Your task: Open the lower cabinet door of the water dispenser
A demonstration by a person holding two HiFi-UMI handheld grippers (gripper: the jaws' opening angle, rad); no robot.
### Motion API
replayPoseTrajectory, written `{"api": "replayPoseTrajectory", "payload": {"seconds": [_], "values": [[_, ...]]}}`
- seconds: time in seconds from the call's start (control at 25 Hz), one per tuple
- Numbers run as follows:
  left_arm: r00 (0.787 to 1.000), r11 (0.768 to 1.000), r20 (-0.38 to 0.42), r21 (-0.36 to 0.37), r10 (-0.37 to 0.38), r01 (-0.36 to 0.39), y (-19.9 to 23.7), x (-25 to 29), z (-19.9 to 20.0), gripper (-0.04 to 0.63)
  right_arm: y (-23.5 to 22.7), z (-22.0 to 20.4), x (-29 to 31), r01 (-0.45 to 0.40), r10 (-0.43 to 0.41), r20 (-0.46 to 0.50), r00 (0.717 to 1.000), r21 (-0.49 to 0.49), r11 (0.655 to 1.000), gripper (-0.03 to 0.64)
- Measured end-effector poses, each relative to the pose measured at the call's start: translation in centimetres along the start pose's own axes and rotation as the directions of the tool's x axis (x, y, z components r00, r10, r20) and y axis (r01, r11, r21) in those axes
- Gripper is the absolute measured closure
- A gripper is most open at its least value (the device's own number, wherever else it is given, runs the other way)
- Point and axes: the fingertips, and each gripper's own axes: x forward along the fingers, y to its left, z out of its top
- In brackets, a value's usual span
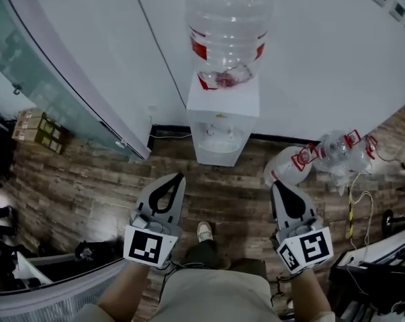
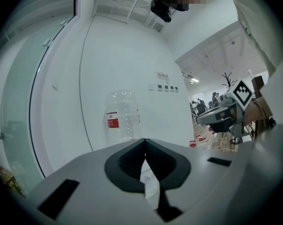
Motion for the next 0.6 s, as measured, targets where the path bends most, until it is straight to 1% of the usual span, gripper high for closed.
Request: {"api": "replayPoseTrajectory", "payload": {"seconds": [0.16, 0.28, 0.44, 0.6], "values": [[0.999, 0.999, 0.011, 0.016, -0.03, 0.03, 1.6, 2.8, -0.5, 0.591, -1.7, 0.4, 2.3, 0.055, -0.055, 0.028, 0.998, 0.006, 0.998, 0.599], [0.999, 0.999, 0.022, 0.018, -0.043, 0.042, 1.8, 4.2, -0.7, 0.591, -2.6, 0.2, 2.8, 0.069, -0.071, 0.047, 0.996, 0.029, 0.997, 0.577], [0.999, 0.999, 0.015, 0.002, -0.039, 0.039, 1.8, 5.5, -1.9, 0.591, -3.9, -1.0, 3.1, 0.084, -0.086, 0.057, 0.995, 0.037, 0.996, 0.501], [1.0, 1.0, 0.007, -0.007, -0.019, 0.019, 1.4, 6.9, -4.3, 0.591, -5.8, -3.7, 3.9, 0.087, -0.088, 0.051, 0.995, 0.036, 0.996, 0.447]]}}
